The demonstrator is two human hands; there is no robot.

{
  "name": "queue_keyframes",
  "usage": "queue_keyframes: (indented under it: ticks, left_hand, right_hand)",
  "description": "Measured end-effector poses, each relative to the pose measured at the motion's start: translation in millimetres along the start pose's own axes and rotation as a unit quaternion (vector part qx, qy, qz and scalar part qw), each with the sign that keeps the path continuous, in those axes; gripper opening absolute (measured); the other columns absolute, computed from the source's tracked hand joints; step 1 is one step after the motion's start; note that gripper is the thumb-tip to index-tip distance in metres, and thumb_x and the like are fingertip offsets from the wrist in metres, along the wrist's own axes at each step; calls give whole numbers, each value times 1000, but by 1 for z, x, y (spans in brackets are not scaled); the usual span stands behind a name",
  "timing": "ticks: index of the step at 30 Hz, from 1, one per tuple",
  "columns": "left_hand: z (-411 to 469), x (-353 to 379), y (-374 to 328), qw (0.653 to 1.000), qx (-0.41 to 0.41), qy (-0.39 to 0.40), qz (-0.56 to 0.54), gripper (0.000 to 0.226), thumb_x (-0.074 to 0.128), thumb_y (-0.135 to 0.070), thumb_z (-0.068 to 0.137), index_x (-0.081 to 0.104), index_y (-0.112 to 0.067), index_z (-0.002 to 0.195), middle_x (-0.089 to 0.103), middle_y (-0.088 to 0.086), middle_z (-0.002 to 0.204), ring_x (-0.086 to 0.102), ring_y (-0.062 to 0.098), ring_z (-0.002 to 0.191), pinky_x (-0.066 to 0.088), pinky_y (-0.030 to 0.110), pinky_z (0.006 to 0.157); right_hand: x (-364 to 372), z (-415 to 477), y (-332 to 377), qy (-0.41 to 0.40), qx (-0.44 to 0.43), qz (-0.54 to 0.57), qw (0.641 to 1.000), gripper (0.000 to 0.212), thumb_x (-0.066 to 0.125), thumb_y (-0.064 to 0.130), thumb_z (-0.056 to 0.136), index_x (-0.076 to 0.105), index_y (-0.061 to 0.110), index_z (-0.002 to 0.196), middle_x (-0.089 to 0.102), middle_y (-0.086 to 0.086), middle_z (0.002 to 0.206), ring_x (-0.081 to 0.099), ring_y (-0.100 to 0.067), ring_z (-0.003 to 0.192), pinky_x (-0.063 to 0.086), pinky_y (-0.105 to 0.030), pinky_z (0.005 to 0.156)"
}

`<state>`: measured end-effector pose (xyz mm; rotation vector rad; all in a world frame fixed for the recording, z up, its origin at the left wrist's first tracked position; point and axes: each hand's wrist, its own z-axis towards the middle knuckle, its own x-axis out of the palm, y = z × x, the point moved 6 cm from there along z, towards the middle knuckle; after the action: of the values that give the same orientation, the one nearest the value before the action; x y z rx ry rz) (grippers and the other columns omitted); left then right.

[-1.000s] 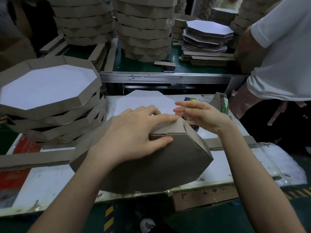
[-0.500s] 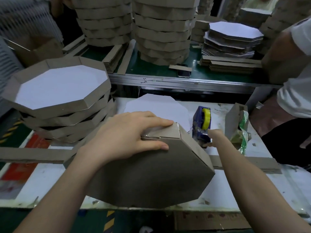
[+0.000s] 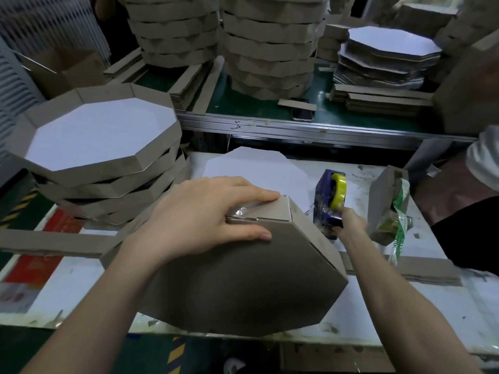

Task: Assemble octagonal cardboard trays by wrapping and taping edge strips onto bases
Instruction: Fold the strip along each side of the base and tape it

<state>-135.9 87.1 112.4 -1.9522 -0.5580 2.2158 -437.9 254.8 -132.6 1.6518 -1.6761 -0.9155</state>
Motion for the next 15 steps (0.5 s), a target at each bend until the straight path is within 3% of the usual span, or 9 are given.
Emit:
queue_keyframes:
  ticks: [3,5,7,8,10,15]
  left_hand:
    - [0,0,0,1000,3,-3,7,69,28,-90,69,36,-64,132,51,-32,125,51,-3,111,51,37,81]
    - [0,0,0,1000,5,-1,10,69,27,-90,69,37,-64,132,51,-32,126,51,-3,111,51,36,80]
    - [0,-1,0,1000,6,-4,13,69,27,-89,70,37,-63,133,52,-32,125,51,-3,110,51,36,80]
    - [0,-1,0,1000,6,-5,13,69,27,-89,70,36,-63,133,52,-31,125,51,-3,110,51,36,80]
    - [-1,-1,0,1000,7,-5,12,69,28,-89,70,37,-62,133,52,-31,125,51,-3,110,51,36,80]
    - [-3,-1,1,1000,7,-6,12,67,28,-89,71,36,-64,133,52,-33,123,51,-5,108,51,34,77]
  right_hand:
    - [-14,-23,-16,-12,-42,23,999,14,69,6,88,61,0,78,63,-17,89,59,-26,81,50,-28,56]
    - [-24,-33,-28,-13,-66,20,998,15,65,8,93,67,-7,96,66,-16,103,62,-26,97,52,-14,65]
    - [-28,-39,-35,0,-86,8,996,24,62,7,96,65,-9,113,61,-14,132,59,-27,120,46,-15,86]
    - [-29,-37,-38,2,-94,-10,996,19,61,6,96,65,-8,109,57,-13,140,56,-28,125,41,-13,87]
    - [-28,-35,-38,-4,-103,-35,994,9,60,5,97,60,-2,91,54,-12,143,54,-28,127,38,-9,82]
    - [-31,-26,-36,-42,-165,-84,982,33,55,-2,97,41,10,69,61,-18,133,58,-33,123,44,-25,93]
